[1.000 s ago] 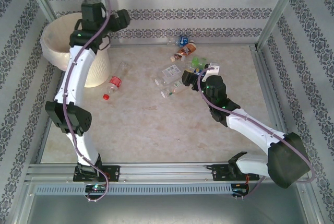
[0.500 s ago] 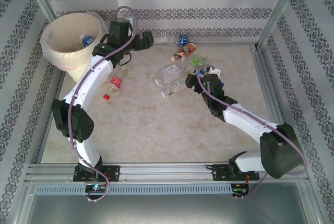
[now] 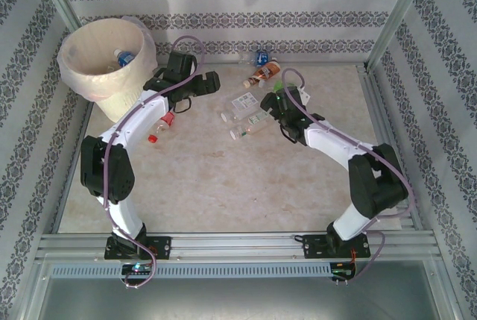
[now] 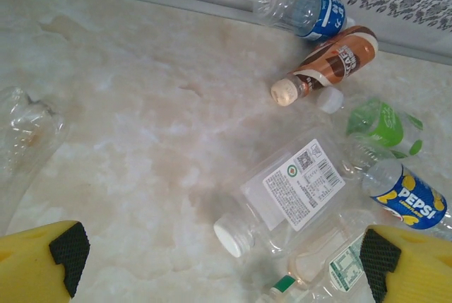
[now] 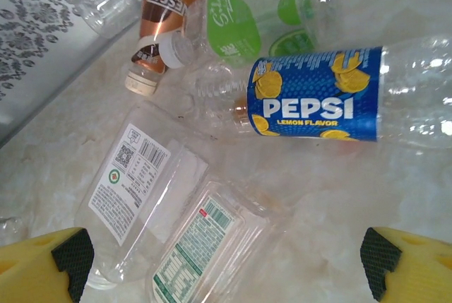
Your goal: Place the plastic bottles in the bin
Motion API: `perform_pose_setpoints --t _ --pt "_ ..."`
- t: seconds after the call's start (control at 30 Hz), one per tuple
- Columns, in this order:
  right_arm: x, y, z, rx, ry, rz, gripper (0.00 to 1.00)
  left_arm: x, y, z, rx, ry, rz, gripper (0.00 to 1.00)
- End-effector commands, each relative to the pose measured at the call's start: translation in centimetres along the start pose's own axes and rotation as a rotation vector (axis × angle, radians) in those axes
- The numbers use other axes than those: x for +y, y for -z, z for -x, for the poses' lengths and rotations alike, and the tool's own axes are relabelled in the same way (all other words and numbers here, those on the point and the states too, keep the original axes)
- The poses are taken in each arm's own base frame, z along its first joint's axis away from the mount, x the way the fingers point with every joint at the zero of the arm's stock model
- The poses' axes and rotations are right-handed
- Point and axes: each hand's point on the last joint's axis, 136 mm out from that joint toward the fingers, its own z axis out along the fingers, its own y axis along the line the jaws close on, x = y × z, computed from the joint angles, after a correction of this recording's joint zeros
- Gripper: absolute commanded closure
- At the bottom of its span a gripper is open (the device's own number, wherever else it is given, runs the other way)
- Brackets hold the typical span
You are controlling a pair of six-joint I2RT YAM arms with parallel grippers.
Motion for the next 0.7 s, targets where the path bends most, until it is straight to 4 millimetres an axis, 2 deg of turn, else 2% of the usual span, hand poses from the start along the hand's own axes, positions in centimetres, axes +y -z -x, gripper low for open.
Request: perform_pose_setpoints --t 0.0,0.27,0.3,0.37,0.47,0.67 --pt "-0.7 -1.0 -1.6 0.083 -0.073 -0.047 0.02 -0.9 2.5 2.1 -0.089 0.005 -0.01 0.0" --pt "0.0 -4.9 -3.2 0.146 -0.101 -0.046 0.06 -0.8 2.1 1.7 -0.069 -0.016 -0.007 0.0" --pt "-0.3 -5.3 -3.4 0.148 -0.101 -0.059 0.08 -1.2 2.0 1.7 -0.071 -0.031 -0.029 0.0" --pt "-0.7 -6.1 -3.7 0.154 -0.102 -0.078 0.11 -3.2 2.0 1.2 -0.067 -0.079 -0.156 0.0" --pt "-1.3 -6.2 -4.0 0.145 -0.107 -0.087 0.16 -4.9 2.2 0.6 -0.062 -0.125 -0.249 0.0" --pt "-2.4 -5.7 -4.2 0.134 -0.1 -0.081 0.24 -6.7 2.1 -1.4 -0.06 -0.233 -0.268 0.0"
